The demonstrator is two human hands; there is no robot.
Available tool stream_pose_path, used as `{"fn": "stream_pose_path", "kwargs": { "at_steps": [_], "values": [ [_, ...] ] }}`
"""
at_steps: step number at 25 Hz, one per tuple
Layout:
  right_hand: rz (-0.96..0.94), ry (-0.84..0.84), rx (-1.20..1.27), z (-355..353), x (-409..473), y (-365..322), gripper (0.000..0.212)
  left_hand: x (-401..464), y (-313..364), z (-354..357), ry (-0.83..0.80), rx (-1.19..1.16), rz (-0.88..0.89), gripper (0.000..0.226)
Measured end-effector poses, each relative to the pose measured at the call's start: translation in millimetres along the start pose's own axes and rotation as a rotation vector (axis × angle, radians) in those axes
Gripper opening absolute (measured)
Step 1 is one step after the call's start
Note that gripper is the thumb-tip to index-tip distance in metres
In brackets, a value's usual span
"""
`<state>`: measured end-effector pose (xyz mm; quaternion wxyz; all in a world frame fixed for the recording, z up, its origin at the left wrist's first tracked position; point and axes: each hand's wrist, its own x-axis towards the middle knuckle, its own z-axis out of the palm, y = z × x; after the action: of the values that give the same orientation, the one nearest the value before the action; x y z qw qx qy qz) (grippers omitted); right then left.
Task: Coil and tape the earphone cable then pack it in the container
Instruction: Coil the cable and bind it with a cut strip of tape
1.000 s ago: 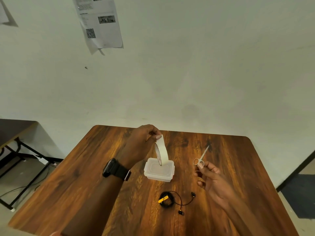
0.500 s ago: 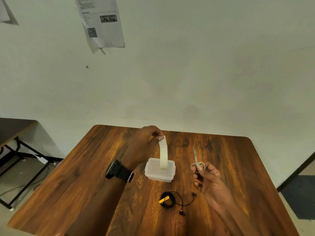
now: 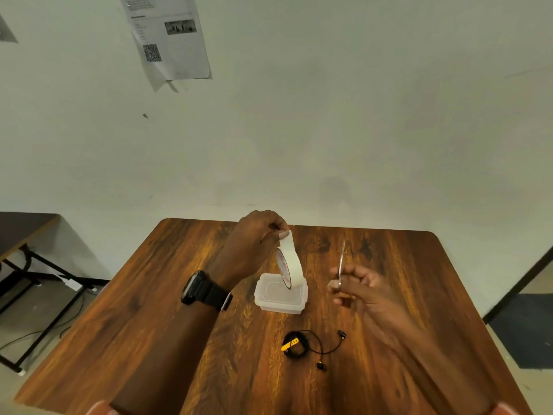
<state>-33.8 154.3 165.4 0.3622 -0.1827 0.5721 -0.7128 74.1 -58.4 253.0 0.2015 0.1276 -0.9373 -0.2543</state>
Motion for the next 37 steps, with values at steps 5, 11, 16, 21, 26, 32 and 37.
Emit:
{"fn": "stream_pose_path", "kwargs": {
  "at_steps": [5,11,16,21,26,32,37],
  "values": [
    [-0.324,-0.167,-1.111,-1.7,17.6,-59.3,0.030,-2.5,3.1,-5.8,0.001,0.004,0.100,0.008],
    [-0.367,-0.381,-1.474,27.0,33.6,-107.0,0.050,-2.2,8.8,-6.0,-0.007,0.001,0.138,0.008],
    [-0.342,-0.426,-1.555,45.3,35.0,-121.8,0.044,-2.7,11.2,-9.2,-0.012,-0.023,0.172,0.011],
    [-0.328,-0.470,-1.511,49.6,35.8,-126.0,0.025,-4.0,10.1,-9.8,0.036,-0.018,0.174,0.006],
    [-0.262,-0.557,-1.177,41.4,32.7,-115.3,0.020,-9.6,5.6,-8.1,0.141,-0.317,-0.003,0.007],
    [-0.147,-0.473,-0.771,31.8,17.5,-48.7,0.020,-30.2,4.6,62.0,0.501,-0.574,-0.382,0.007],
    [0.114,-0.345,-0.074,16.0,3.0,34.9,0.043,-42.7,-1.4,118.0,0.721,-0.563,-0.539,0.011]
  ]
}}
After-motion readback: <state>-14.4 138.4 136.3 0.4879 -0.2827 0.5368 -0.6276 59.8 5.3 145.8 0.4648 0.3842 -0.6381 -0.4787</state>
